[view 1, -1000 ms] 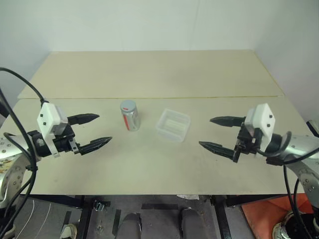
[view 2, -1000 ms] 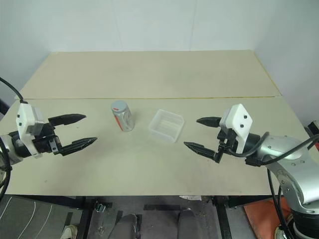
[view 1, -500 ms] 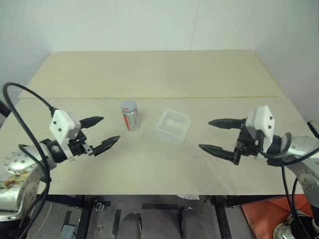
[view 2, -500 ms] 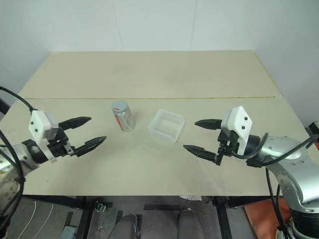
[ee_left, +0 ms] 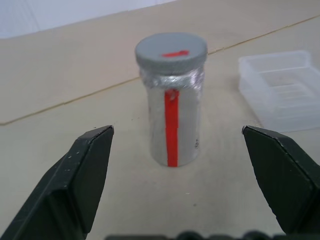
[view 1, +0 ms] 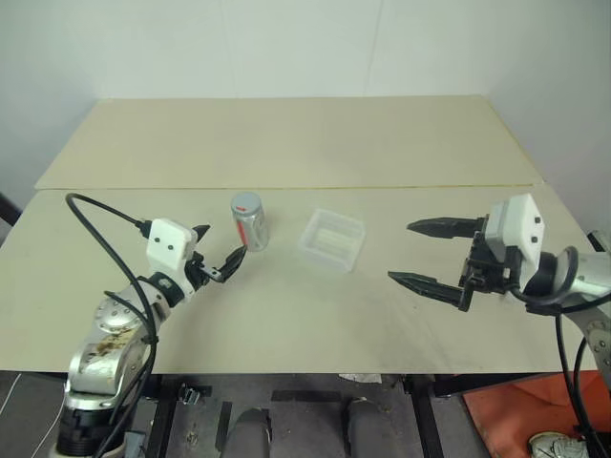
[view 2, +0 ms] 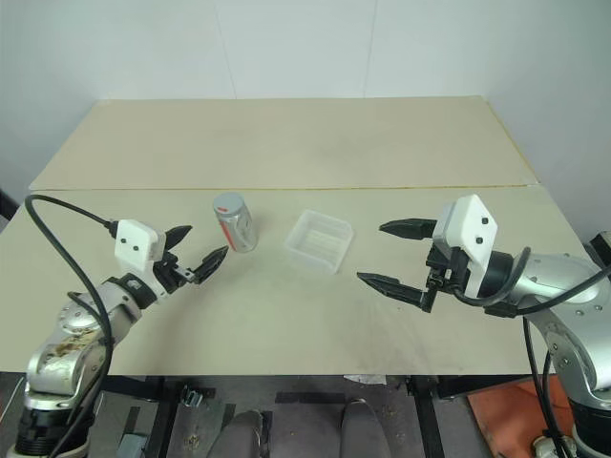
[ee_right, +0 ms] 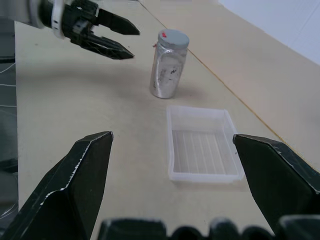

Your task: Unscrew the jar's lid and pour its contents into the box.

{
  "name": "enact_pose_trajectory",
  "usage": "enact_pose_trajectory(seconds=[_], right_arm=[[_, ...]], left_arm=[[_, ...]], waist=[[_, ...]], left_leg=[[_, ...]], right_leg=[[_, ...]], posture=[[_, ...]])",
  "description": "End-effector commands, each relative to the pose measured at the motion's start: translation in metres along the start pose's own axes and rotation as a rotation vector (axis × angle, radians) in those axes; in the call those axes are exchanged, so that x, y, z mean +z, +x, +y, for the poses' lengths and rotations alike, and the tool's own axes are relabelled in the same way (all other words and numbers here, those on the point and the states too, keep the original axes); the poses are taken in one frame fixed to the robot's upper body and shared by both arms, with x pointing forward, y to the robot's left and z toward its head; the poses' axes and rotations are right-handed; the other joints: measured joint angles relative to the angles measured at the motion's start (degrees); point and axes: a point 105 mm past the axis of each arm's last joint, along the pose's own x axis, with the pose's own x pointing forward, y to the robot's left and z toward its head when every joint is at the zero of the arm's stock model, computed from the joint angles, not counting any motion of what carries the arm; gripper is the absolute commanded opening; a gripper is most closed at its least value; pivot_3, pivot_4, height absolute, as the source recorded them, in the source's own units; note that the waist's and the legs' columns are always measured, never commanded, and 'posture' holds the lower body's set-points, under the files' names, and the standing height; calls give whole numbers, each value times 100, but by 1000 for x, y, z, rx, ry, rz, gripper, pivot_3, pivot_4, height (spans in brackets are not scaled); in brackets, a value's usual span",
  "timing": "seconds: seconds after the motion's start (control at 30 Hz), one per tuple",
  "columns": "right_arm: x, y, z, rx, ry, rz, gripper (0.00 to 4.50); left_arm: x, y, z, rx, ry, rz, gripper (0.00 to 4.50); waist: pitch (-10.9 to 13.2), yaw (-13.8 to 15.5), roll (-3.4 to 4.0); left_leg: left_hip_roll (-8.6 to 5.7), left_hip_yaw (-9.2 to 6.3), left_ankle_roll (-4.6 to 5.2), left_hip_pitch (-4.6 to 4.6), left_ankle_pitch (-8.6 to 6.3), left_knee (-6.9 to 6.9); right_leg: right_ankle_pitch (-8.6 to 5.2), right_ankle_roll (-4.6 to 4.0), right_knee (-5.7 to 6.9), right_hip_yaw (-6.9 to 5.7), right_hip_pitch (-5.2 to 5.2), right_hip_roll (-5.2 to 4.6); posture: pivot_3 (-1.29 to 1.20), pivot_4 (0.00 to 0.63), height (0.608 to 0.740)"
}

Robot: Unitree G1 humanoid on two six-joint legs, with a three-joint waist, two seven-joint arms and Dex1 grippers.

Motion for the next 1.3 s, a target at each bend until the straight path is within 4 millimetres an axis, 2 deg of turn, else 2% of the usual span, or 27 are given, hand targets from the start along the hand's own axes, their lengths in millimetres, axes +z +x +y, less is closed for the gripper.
enact_pose_trajectory(seconds=[0.03, 0.33, 0.67, 0.77, 0.97, 1.13, 1.3], right_arm=[[13, -3, 0, -5, -62, -18, 4500], [19, 1, 5, 7, -81, -22, 4500], [22, 1, 7, 1, -85, -21, 4500], [23, 0, 7, 0, -83, -21, 4500], [23, 3, 8, 0, -83, -25, 4500], [24, 8, 9, 12, -85, -40, 4500], [33, 21, 4, 23, -95, -92, 4500]], left_arm=[[11, 16, 1, 33, 11, -67, 4481], [0, 53, -4, 35, -32, -76, 4481], [-6, 69, -3, 100, -12, -90, 4481], [-7, 72, -3, 111, -18, -95, 3879], [-9, 76, -7, 101, -24, -108, 2009], [1, 77, -3, 75, -16, -136, 1932], [36, 67, -9, -172, 4, -197, 1932]], waist=[[0, 21, -1], [-1, 30, -2], [-2, 32, -3], [-2, 33, -3], [-2, 44, -3], [-2, 51, -4], [-2, -9, -3]], left_leg=[[0, 0, 0, 0, 0, 0], [-1, 0, -1, 0, 1, 2], [-1, 0, -2, 0, 1, 3], [-1, 0, -2, 0, 1, 3], [-1, -1, -2, 0, 1, 3], [-1, 0, -3, 1, 2, 3], [-1, -1, -5, -2, 3, 3]], right_leg=[[0, 0, -1, 0, 1, 0], [1, 1, -2, 0, 1, 0], [2, 3, -3, 0, 2, 0], [2, 3, -3, 0, 2, 0], [2, 3, -3, 0, 2, 0], [3, 4, -2, 0, 3, 0], [2, 4, -1, 0, -2, 0]], posture=[[0, 150, 740], [0, 150, 740], [0, 150, 740], [0, 150, 740], [0, 150, 740], [0, 150, 740], [0, 150, 740]])
